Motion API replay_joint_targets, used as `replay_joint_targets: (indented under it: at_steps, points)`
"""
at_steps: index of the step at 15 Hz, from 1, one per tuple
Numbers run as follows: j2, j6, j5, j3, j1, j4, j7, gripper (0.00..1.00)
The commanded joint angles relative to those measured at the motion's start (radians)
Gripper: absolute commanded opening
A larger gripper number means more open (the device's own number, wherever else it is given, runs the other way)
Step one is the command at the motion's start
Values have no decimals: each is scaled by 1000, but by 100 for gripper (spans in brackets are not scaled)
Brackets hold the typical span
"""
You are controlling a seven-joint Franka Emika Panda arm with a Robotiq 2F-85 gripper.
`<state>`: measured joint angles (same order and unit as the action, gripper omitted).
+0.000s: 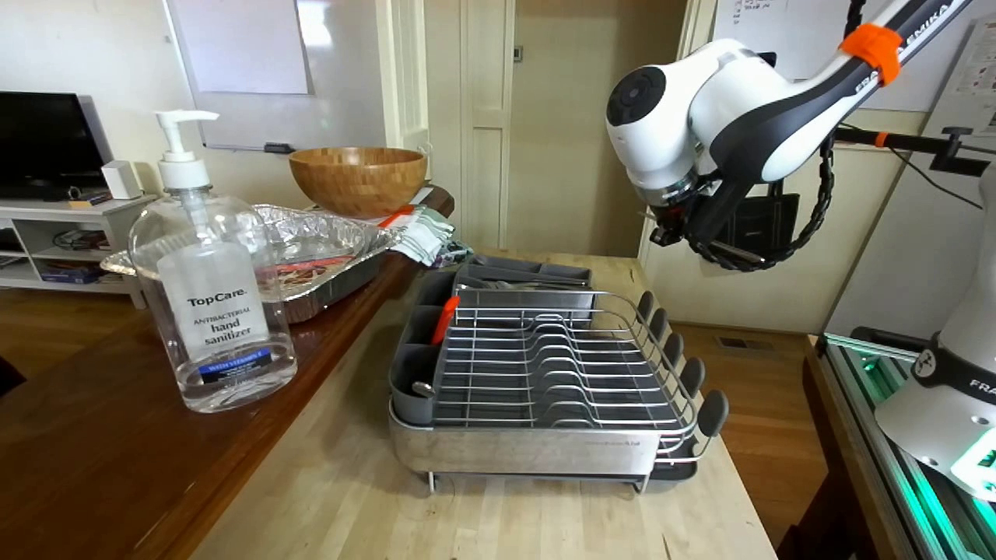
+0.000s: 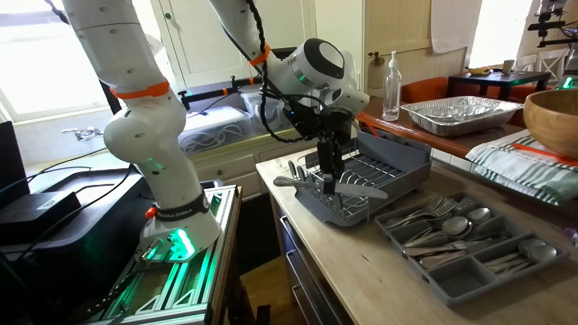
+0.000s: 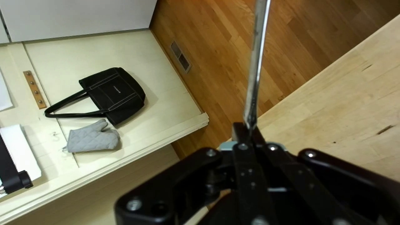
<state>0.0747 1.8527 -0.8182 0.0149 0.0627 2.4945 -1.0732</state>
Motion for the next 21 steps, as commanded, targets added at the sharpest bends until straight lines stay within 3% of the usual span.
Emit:
replay_joint_targets:
  at_steps: [1,5,8,11,16,21]
  points:
    - [0,-1,2,13,-12,-1,1,3]
    - [-7,94,-37,-13,-36,-15,64,1]
    - [-33,337,-74,-76,-96,-39,193,1]
    - [-96,556,-33,-139,-158,-87,364,1]
    - [-262,784,170,-169,-206,-220,711,1]
    - [-441,791,456,-114,-200,-370,1039,1]
